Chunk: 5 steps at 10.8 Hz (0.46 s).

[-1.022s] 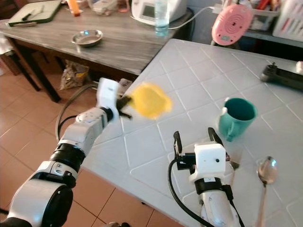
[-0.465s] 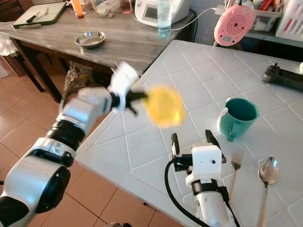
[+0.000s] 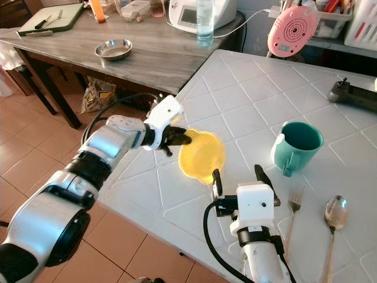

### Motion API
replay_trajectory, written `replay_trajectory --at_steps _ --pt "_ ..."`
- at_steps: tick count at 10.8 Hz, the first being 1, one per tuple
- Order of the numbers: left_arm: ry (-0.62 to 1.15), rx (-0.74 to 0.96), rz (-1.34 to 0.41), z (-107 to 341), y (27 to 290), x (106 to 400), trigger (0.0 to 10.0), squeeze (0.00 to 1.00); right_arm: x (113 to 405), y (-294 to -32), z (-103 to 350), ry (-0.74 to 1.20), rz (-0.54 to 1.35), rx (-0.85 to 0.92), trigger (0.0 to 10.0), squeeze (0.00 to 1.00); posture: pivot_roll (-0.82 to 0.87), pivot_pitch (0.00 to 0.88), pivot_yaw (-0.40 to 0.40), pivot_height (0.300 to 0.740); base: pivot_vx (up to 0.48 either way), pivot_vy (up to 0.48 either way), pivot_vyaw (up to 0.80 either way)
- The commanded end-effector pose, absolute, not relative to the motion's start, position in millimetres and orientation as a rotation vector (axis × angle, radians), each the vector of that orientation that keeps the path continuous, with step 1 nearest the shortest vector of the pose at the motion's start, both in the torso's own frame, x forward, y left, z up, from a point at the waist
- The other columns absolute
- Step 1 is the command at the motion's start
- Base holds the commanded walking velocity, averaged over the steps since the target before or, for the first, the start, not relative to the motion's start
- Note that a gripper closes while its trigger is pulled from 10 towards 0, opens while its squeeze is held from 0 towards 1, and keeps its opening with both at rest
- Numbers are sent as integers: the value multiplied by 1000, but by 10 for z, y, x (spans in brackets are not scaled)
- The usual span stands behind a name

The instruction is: Setting the table

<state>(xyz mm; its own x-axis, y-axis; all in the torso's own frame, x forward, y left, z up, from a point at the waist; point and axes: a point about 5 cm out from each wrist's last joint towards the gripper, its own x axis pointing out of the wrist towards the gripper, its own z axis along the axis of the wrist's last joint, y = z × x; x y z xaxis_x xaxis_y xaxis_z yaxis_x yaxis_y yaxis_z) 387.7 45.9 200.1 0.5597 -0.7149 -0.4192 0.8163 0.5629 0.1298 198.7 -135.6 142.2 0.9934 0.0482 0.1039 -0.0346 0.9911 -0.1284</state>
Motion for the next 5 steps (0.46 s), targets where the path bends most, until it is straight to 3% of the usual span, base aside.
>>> replay_trajectory --at_steps 1,5 --pt "278 310 -873 2187 473 3939 10000 1000 1976 -1341 1430 -113 40 -123 10000 0 -14 89 114 740 0 0 0" --pt "237 117 -729 2346 601 4018 10000 1000 1994 -1295 1406 -111 51 -123 10000 0 10 96 113 740 0 0 0"
